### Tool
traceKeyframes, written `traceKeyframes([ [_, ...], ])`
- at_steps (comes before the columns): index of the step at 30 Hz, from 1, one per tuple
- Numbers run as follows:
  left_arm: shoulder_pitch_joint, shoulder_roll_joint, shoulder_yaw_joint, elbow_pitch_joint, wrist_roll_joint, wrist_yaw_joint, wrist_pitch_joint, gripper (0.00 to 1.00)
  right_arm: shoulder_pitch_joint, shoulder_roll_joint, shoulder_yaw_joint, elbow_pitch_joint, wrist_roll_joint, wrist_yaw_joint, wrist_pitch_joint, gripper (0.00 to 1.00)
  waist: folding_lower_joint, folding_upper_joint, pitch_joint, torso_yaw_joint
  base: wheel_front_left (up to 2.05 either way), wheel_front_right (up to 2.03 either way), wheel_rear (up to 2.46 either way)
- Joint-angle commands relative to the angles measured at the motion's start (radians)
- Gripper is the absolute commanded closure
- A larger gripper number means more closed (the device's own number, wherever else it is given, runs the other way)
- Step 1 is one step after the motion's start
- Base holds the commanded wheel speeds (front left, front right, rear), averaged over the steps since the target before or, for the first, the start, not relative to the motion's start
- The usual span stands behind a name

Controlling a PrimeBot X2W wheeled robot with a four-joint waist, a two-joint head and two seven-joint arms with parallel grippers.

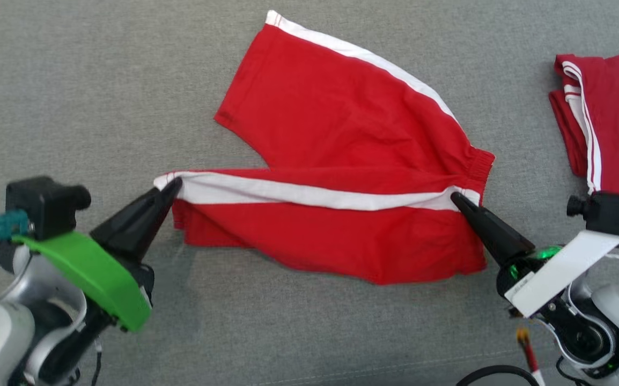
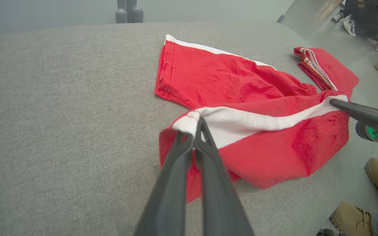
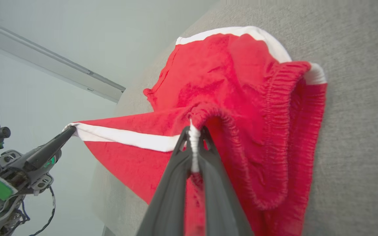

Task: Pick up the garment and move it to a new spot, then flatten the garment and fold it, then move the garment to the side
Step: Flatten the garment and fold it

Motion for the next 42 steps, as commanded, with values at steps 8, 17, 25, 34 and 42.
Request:
traceKeyframes([
  [8,-0.436,0.02,-0.042,0.155,-0.092,-0.065,0.366,1.0,-0.147,0.089,-0.017,0.081,0.068,0.0,0.035,1.0,0.0001,0.0,0.119,-0.137,0.0,0.0,0.0],
  [17,-0.721,0.032,-0.097,0.356,-0.048,-0.098,0.586,1.0,-0.228,0.17,0.046,0.093,0.056,0.0,-0.013,1.0,0.0001,0.0,0.145,-0.268,0.0,0.0,0.0],
  [25,-0.826,0.002,-0.13,0.498,-0.002,-0.101,0.631,1.0,-0.306,0.234,0.085,0.144,0.046,0.0,-0.063,1.0,0.0001,0.0,0.167,-0.331,0.0,0.0,0.0],
  [34,-0.875,-0.018,-0.143,0.629,0.022,-0.108,0.613,1.0,-0.381,0.289,0.156,0.22,0.004,0.0,-0.102,0.95,0.0001,0.0,0.182,-0.366,0.0,0.0,0.0],
  [42,-0.874,-0.051,-0.15,0.739,0.031,-0.136,0.538,1.0,-0.422,0.291,0.225,0.312,-0.111,0.0,-0.145,0.0,0.0001,0.0,0.159,-0.362,0.0,0.0,0.0],
])
